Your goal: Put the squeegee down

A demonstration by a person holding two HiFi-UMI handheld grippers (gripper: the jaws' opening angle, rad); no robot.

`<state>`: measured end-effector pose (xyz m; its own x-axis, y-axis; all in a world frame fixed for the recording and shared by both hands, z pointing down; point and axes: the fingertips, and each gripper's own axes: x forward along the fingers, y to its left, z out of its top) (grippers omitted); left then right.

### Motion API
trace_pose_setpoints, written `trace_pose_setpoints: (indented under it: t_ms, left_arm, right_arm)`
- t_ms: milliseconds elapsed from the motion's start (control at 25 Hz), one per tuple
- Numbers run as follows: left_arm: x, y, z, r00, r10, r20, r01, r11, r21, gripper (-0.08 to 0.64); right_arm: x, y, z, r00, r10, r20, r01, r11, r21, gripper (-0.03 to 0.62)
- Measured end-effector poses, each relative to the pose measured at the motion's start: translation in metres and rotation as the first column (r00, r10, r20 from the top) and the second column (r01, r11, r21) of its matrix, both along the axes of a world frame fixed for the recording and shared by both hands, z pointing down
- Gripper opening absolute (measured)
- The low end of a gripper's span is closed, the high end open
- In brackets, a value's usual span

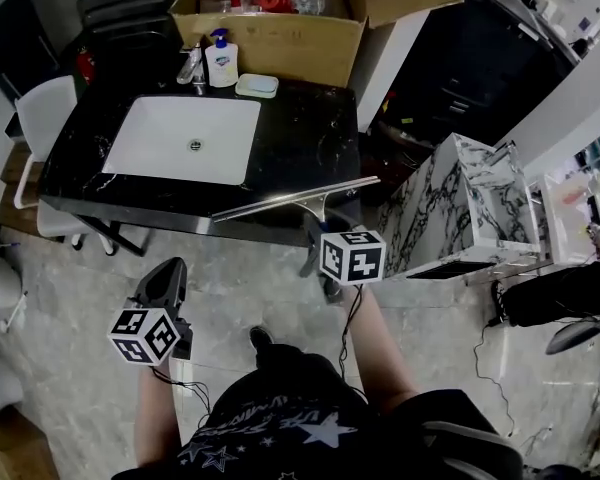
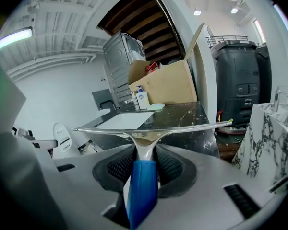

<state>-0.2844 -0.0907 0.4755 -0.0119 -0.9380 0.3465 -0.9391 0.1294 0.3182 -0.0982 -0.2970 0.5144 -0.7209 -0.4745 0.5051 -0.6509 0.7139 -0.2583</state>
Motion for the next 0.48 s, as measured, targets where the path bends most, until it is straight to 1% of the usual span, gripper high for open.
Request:
trace_pose_setpoints:
  t_ms: [200,480]
  left_arm:
    - [-0.011,-0.041,-0.003,1.000,0.008,0.007,-0.008,1.000,-0.005,0.021]
    - [-0.035,-0.083,-0.008,0.999,0.039,0.011,-0.039,0.999,-0.009,0.021]
  right_arm:
    - [-0.008,-0.037,0.000,1.000,0.011,-0.009,-0.011,1.000,-0.002,0.138]
    - [-0.024,-0.072,0.001,0.998,0.059,-0.004,-0.059,0.998,-0.018,0.138]
